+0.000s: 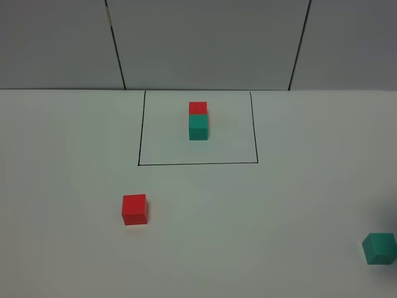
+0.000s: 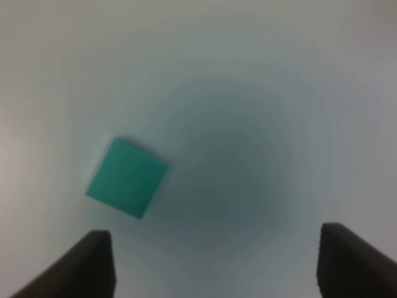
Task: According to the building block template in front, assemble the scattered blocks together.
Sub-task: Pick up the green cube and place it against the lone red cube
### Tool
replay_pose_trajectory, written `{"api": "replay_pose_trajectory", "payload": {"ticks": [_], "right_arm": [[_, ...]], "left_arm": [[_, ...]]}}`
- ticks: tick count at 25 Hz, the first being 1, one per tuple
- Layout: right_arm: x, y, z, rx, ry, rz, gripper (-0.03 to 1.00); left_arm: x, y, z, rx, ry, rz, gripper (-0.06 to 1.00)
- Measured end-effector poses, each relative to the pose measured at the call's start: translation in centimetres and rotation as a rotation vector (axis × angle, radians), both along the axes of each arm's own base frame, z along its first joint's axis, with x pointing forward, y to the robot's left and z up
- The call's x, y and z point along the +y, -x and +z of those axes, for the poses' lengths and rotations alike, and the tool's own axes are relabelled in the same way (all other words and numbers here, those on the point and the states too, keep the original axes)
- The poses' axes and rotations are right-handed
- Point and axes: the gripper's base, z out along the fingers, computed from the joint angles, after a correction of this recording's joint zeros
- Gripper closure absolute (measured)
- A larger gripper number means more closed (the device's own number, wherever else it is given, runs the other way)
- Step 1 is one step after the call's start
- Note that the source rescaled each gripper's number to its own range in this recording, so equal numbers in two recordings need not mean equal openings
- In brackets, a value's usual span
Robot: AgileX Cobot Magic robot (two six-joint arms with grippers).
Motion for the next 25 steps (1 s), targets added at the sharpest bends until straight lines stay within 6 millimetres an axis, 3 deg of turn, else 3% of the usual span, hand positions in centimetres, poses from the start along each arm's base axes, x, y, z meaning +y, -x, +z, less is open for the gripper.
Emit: {"api": "replay_pose_trajectory", "payload": {"ticks": [5, 14, 25], "right_arm": [[0.0, -1.2, -1.5, 0.050, 0.023, 0.032, 0.19], [0.1, -1.7, -3.0, 0.165, 0.135, 0.264, 0.19], [2.3, -2.4, -5.1, 0.272, 0.216, 0.503, 0.19]], "left_arm": [[0.0, 0.0, 0.0, 0.000, -0.001, 0.001, 0.17], [0.0, 0.0, 0.0, 0.000, -0.002, 0.001, 0.17], [0.0, 0.0, 0.0, -0.001, -0.002, 0.001, 0.17]]}}
